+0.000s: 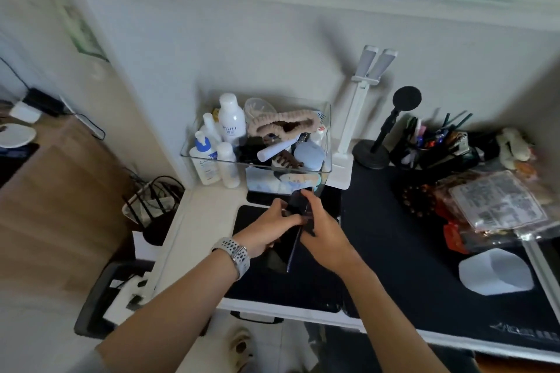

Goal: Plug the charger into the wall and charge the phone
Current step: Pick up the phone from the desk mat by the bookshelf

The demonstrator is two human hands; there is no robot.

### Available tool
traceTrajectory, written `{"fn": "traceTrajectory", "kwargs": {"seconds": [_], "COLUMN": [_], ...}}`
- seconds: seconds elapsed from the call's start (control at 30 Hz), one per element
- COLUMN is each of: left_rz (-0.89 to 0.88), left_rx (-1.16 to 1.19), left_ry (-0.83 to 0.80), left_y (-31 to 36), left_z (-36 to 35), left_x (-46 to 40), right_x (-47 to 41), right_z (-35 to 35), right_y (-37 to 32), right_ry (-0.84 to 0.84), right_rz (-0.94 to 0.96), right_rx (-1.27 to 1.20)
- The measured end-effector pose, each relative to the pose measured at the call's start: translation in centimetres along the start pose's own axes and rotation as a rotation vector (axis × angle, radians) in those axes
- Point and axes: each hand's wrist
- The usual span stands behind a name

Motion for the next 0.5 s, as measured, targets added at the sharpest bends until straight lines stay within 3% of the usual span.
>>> {"fn": "traceTrajectory", "kwargs": {"seconds": [0.17, 0.23, 0.37, 0.5], "left_rz": [-0.106, -0.208, -0.403, -0.487], "left_rx": [0.726, 0.910, 1.091, 1.097], "left_ry": [-0.281, -0.360, -0.295, -0.148], "left_y": [3.0, 3.6, 4.2, 3.8], "left_z": [0.4, 0.0, -1.4, -2.0], "left_x": [5.4, 7.8, 11.8, 15.9], "right_x": [2.1, 3.2, 5.7, 7.9], "right_z": [2.9, 3.8, 4.8, 4.4], "right_y": [-4.4, -6.1, -9.1, -11.1], "right_ry": [-0.022, -0.025, -0.034, -0.029], "right_rz": [0.223, 0.312, 0.427, 0.494], "right_rx": [-0.216, -0.230, -0.177, -0.158]}}
Point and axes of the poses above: each hand's wrist, its own x-axis away from the middle knuckle, its own z-axis out of the back of the hand, y = z × x, and after that the axes turned 2 degrees about -y, right-handed
